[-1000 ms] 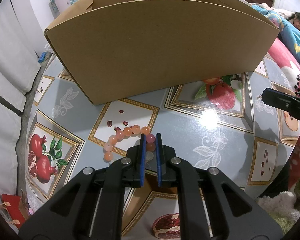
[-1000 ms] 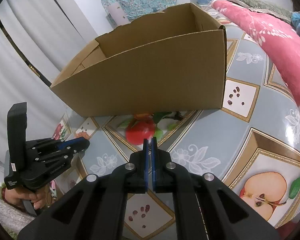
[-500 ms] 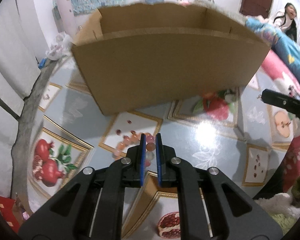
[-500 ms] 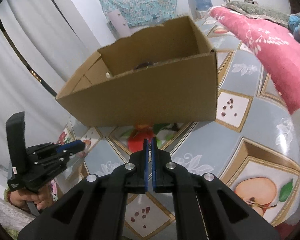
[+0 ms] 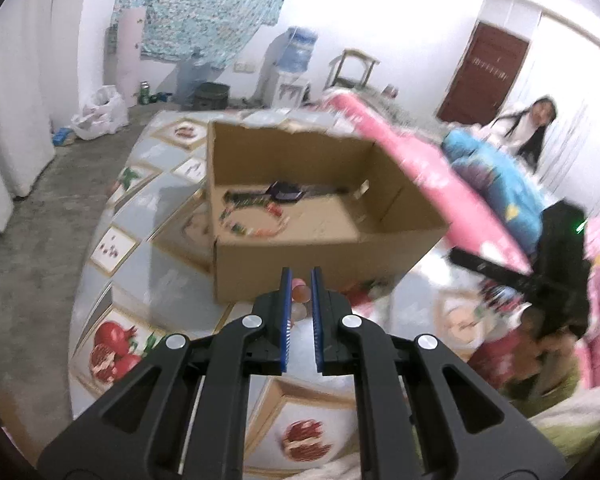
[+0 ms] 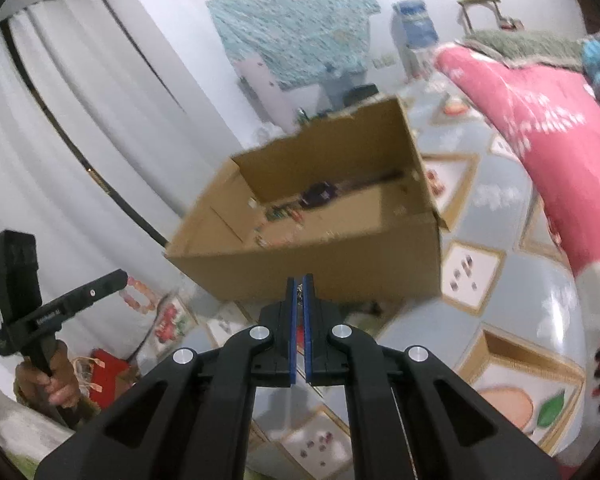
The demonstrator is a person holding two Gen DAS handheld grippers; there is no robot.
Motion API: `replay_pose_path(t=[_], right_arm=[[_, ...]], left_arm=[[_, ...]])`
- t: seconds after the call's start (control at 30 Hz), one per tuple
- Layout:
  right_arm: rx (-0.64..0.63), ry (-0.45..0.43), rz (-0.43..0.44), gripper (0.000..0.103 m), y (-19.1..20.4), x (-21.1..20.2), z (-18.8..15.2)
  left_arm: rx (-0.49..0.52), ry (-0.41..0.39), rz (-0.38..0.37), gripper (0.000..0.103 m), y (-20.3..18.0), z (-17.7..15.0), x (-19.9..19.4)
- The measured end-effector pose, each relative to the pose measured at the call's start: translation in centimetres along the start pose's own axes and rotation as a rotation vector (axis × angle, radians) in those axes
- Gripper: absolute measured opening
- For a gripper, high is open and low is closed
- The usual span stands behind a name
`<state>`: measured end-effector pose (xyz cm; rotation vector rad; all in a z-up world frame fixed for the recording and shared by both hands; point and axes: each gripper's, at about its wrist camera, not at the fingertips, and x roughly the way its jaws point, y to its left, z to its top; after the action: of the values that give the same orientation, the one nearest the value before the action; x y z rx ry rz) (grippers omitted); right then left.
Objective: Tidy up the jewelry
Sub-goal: 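Lift and carry the bracelet and charm over the box with both tools, then open both tools to drop the bracelet and charm into the box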
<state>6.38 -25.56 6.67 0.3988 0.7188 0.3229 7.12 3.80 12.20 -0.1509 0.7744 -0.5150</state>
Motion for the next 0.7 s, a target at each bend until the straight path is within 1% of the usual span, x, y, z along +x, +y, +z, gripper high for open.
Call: replay_pose_path(t=[0.13, 0.17, 0.27, 0.33, 0.4, 0.5, 0.57, 0.63, 0.7], right_arm=[[-0.035, -0.054, 0.049, 0.003, 1.1, -0.5, 2.1], [-0.036, -0.07, 0.048, 0.003, 1.2, -0.6, 2.5], [-0.053, -0.112, 0.056, 0.003, 1.3, -0.6, 3.9], [-0.059, -0.137, 0.046, 0.003, 1.2, -0.7, 4.6], [-0.06, -0.156, 0.034, 0.003, 0.8, -0.6, 5.1], [-0.054, -0.166, 0.016, 0.003, -0.1, -0.5, 5.6], [-0.05, -0.167, 0.008, 0.003, -0.8, -0.3, 5.8], [-0.038, -0.168, 0.009, 0.003, -1.4, -0.2, 5.8], [-0.031, -0.172, 0.003, 0.003, -1.9, -0.2, 5.8]], left_arm=[[-0.007, -0.051, -0.106, 0.008, -0.6, 3.0, -0.7], [-0.004, -0.063, -0.126, 0.008, -0.7, 3.8, -0.6], [-0.001, -0.077, -0.158, 0.008, -1.2, 5.8, 0.5], [0.002, -0.068, -0.147, 0.008, -1.4, 7.0, 2.2], [0.002, -0.029, -0.145, 0.008, -1.7, 8.1, 4.7], [-0.013, 0.073, -0.175, 0.008, -2.0, 9.7, 9.2], [-0.038, 0.16, -0.206, 0.008, -2.0, 10.6, 12.5], [-0.073, 0.275, -0.247, 0.008, -2.1, 11.6, 16.7], [-0.105, 0.375, -0.248, 0.008, -2.1, 12.1, 20.1]])
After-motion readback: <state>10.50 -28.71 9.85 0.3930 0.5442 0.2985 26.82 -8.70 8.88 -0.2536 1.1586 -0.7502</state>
